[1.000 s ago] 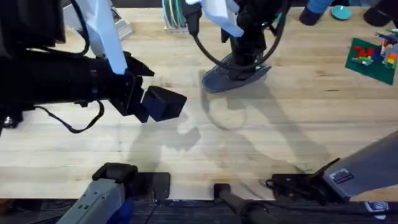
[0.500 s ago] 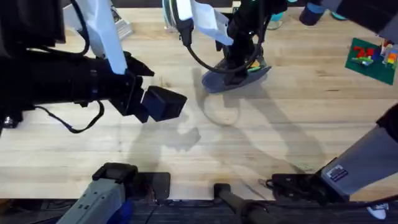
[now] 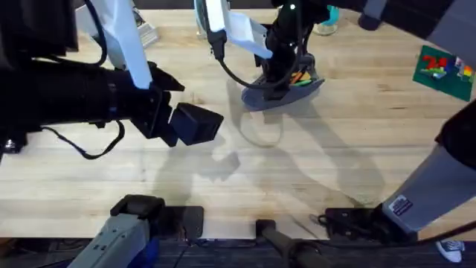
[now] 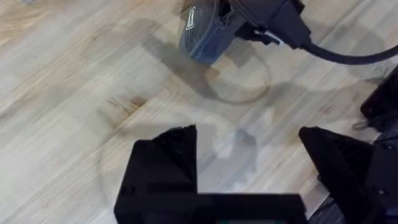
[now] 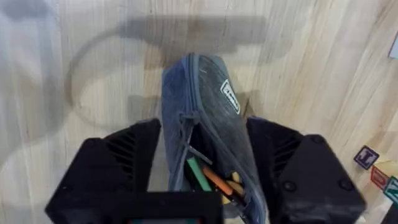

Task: Unzip the bag, pick up the pens from the table one at a time and place them inside, then zip the bag closed.

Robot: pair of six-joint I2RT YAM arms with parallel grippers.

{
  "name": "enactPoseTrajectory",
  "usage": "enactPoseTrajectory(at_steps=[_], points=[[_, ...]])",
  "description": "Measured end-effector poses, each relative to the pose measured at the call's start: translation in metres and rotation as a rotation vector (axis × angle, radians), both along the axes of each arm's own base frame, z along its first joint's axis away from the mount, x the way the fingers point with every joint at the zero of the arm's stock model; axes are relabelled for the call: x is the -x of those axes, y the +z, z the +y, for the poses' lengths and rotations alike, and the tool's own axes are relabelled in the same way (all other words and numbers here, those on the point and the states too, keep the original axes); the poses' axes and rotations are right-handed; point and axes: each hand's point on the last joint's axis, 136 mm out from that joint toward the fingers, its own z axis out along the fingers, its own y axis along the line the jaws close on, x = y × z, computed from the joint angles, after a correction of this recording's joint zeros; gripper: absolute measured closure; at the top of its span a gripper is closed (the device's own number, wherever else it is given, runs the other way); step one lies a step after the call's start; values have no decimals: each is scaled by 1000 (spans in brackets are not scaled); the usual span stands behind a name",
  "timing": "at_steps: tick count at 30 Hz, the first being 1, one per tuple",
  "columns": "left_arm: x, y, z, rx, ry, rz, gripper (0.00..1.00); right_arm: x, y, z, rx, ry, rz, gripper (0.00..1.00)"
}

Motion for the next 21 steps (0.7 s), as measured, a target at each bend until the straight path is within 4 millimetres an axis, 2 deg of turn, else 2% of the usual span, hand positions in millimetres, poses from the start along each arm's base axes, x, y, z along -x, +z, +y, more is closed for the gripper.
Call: enactPoseTrajectory(at_steps=[10, 11, 14, 16, 21], points=[[0, 0, 0, 0, 0, 0, 8, 0, 0, 0, 0, 6, -2, 569], [0, 0, 0, 0, 0, 0, 8, 0, 0, 0, 1, 6, -1, 628], [0, 0, 0, 0, 0, 0, 8, 1, 0, 0, 2, 8, 2, 934], [0, 0, 0, 0, 0, 0, 8, 1, 0, 0, 4, 11, 2, 966], [0, 0, 0, 0, 0, 0, 8, 2, 0, 0, 4, 11, 2, 969]])
